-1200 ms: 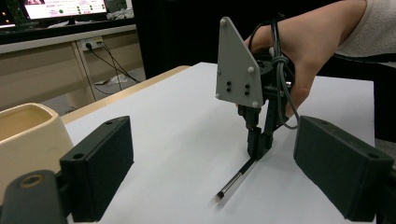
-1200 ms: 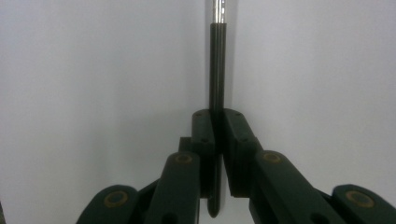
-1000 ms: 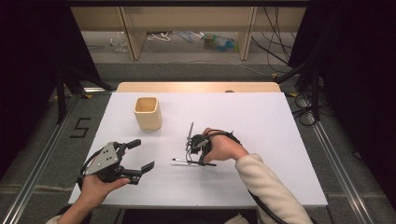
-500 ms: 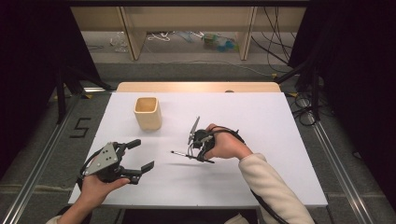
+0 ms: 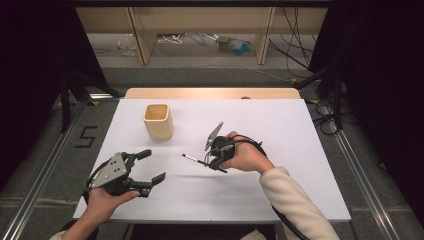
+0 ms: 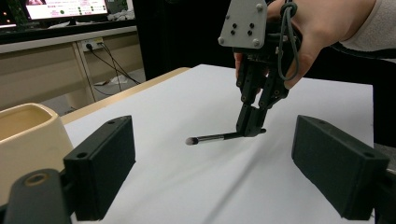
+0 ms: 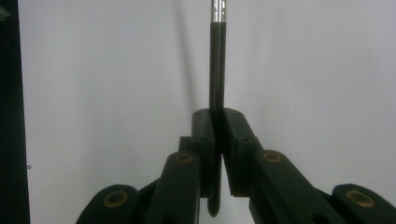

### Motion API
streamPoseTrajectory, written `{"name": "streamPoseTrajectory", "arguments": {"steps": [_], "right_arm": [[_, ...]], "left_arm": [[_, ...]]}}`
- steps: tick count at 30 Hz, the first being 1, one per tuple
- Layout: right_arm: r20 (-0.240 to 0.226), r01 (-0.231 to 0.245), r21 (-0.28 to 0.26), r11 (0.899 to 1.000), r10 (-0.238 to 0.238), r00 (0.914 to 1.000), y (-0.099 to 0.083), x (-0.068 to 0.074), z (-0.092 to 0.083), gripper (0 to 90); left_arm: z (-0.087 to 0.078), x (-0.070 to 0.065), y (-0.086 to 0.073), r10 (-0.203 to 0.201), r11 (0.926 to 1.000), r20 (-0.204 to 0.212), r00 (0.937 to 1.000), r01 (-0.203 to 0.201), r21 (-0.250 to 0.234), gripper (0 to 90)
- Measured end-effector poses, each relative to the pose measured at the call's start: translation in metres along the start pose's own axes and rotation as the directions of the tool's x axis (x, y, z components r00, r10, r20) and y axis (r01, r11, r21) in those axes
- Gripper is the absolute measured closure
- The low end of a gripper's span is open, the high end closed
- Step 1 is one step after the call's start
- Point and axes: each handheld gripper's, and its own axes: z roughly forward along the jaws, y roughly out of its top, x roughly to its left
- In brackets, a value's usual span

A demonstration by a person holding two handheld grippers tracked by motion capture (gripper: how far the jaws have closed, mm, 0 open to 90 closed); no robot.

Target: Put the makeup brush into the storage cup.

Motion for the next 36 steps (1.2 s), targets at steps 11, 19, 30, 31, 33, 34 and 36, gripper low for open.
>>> {"name": "streamPoseTrajectory", "arguments": {"steps": [11,19,30,31,33,34,36], "right_arm": [[0.017,-0.002,-0.099,0.995,0.003,0.9999,0.0,0.001,-0.004,84.4],[0.027,0.002,-0.15,0.989,0.002,0.9996,-0.003,0.002,-0.006,84.4],[0.048,0.002,-0.248,0.969,0.01,0.9988,-0.007,0.003,-0.01,84.4],[0.048,0.002,-0.248,0.969,0.01,0.9988,-0.007,0.003,-0.01,84.4],[0.047,-0.006,-0.266,0.964,0.02,0.9987,-0.007,0.003,-0.01,84.4],[0.049,-0.003,-0.272,0.962,0.017,0.9986,-0.007,0.003,-0.01,84.4],[0.046,-0.006,-0.274,0.962,0.02,0.9988,-0.007,0.003,-0.009,84.4]], "left_arm": [[0.0,0.0,0.0,0.004,1.0,0.0,1.0,-0.004,-0.001,13.6],[0.0,0.0,0.0,0.001,1.0,-0.003,1.0,-0.001,-0.001,13.9],[-0.001,0.001,0.0,0.004,1.0,-0.005,1.0,-0.004,-0.002,14.0],[-0.001,0.001,0.0,0.003,1.0,-0.005,1.0,-0.003,-0.002,14.0],[-0.001,0.001,0.0,-0.001,1.0,-0.006,1.0,0.001,-0.003,14.0],[-0.001,0.001,0.0,-0.001,1.0,-0.006,1.0,0.001,-0.002,14.0],[-0.001,0.001,0.0,-0.001,1.0,-0.008,1.0,0.001,-0.002,14.0]]}}
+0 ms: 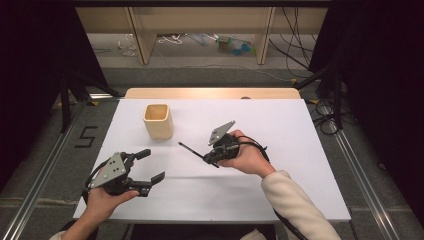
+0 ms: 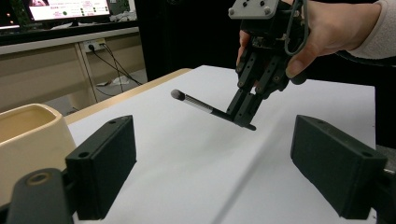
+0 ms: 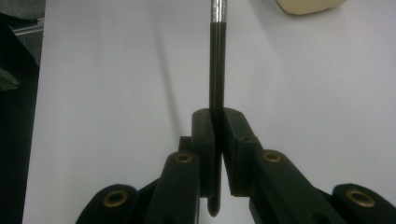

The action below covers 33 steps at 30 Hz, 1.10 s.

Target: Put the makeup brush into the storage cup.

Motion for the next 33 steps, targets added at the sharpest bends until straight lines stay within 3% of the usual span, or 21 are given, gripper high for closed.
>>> {"name": "streamPoseTrajectory", "arguments": {"steps": [3,14,33], "right_arm": [[0.003,0.006,-0.009,1.0,-0.006,1.0,-0.001,0.0,0.001,84.4],[0.001,-0.004,-0.121,0.993,0.004,1.0,-0.005,0.001,-0.002,84.3],[0.024,-0.015,-0.22,0.975,0.021,0.9995,-0.01,0.001,-0.006,84.3]], "left_arm": [[0.0,0.0,0.0,0.0,1.0,0.0,1.0,0.0,-0.001,14.1],[0.0,0.0,0.0,0.0,1.0,0.0,1.0,0.0,0.0,14.1],[0.0,0.001,0.0,0.002,1.0,-0.004,1.0,-0.002,0.001,14.4]]}}
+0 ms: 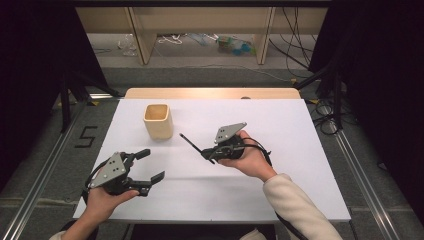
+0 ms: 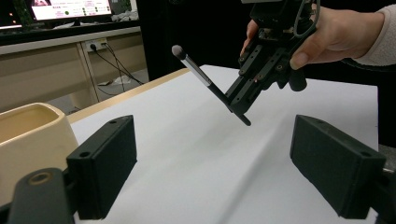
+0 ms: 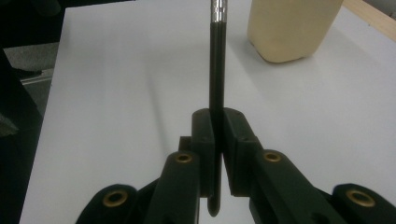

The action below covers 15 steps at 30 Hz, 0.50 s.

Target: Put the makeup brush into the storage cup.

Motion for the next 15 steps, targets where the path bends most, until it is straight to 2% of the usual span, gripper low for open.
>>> {"name": "streamPoseTrajectory", "arguments": {"steps": [10,15], "right_arm": [[0.001,-0.021,-0.073,0.997,0.022,0.9998,-0.004,-0.001,-0.008,84.4],[-0.013,-0.043,-0.109,0.993,0.041,0.9991,-0.007,-0.001,-0.011,84.4]], "left_arm": [[0.0,0.0,0.0,-0.002,1.0,-0.003,1.0,0.002,-0.003,14.5],[0.0,0.0,0.0,-0.005,1.0,-0.004,1.0,0.005,-0.005,14.5]]}}
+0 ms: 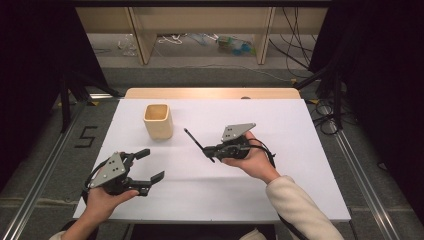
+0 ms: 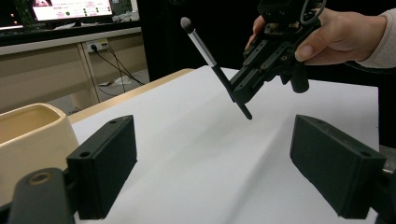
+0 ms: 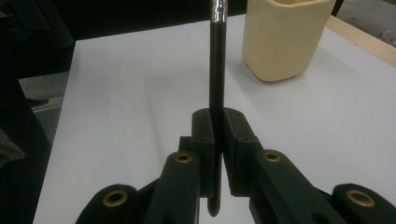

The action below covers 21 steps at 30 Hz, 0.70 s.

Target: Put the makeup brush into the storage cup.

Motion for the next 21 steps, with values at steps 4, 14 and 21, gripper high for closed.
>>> {"name": "streamPoseTrajectory", "arguments": {"steps": [4,14,21], "right_arm": [[0.003,-0.011,-0.03,0.999,0.011,0.9999,-0.002,-0.001,-0.002,84.4],[0.016,-0.047,-0.106,0.993,0.049,0.9987,-0.007,-0.003,-0.008,84.4],[0.013,-0.088,-0.142,0.986,0.091,0.9958,-0.011,-0.004,-0.01,84.4]], "left_arm": [[0.0,0.0,0.0,-0.001,1.0,0.0,1.0,0.001,-0.001,14.5],[0.0,0.0,0.0,0.0,1.0,-0.001,1.0,0.0,-0.002,14.5],[0.001,0.0,0.0,-0.003,0.9999,0.003,1.0,0.003,-0.01,14.5]]}}
